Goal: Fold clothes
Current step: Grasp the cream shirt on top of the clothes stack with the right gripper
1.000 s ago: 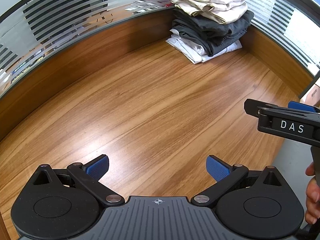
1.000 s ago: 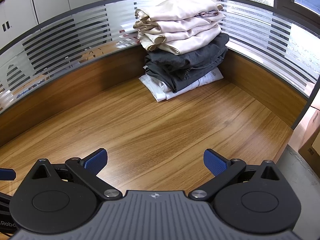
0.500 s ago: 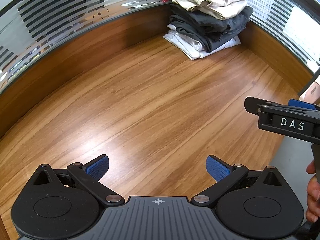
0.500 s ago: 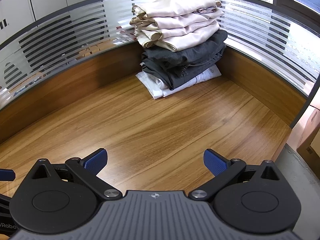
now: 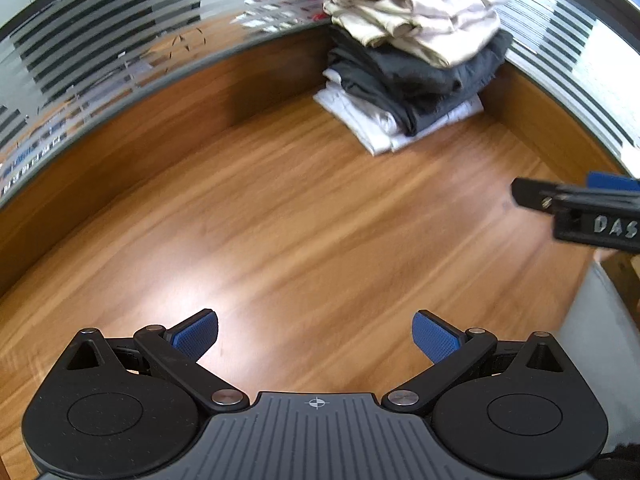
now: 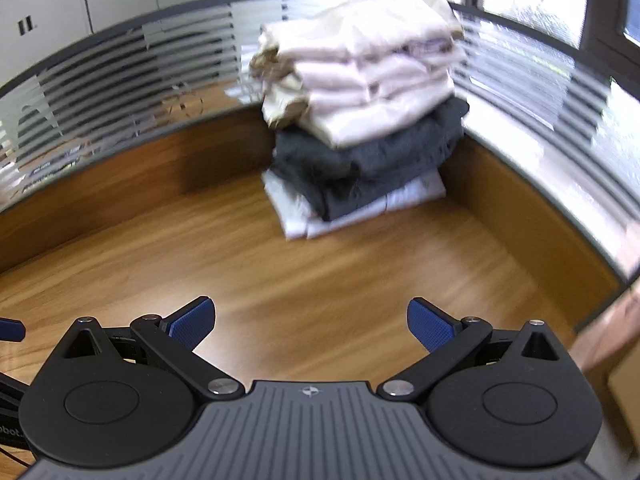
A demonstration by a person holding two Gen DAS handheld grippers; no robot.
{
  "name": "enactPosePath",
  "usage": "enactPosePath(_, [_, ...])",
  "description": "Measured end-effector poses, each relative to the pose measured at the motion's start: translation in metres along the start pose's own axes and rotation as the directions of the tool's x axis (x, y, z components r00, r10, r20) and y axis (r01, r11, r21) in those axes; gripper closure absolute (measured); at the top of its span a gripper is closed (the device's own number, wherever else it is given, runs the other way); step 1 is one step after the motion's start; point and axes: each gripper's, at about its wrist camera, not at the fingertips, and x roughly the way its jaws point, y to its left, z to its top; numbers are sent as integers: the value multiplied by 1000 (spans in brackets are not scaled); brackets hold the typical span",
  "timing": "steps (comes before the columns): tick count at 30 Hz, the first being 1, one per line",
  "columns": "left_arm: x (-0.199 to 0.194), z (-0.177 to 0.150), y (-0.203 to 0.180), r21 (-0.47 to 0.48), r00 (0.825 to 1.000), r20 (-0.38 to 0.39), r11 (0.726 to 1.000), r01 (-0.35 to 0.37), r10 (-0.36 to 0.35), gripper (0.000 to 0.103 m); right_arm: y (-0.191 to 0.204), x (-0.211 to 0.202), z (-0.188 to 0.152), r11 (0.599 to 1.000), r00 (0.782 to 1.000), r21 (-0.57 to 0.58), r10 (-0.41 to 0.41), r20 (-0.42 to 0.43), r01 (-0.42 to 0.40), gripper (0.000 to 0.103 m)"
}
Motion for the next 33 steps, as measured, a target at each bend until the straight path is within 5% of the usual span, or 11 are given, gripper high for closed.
enactPosePath(15, [40, 94, -37, -159, 998, -8, 986, -58, 57, 0, -115, 102, 171, 983, 990, -167, 96, 106, -77, 4])
enactPosePath(26, [56, 127, -45, -243, 992, -21, 962, -124, 122, 0, -139, 162, 278, 959, 978, -279, 103, 181, -49, 9])
enactPosePath(29, [58, 128, -43, -262, 991, -26, 956, -132, 130, 0, -143, 179, 295, 959, 979, -274, 116, 170, -66, 28])
enactPosePath(33, [51, 123, -34, -293, 990, -10, 946, -138, 141, 0, -143, 192, 297, 963, 976, -234, 171, 137, -136, 81])
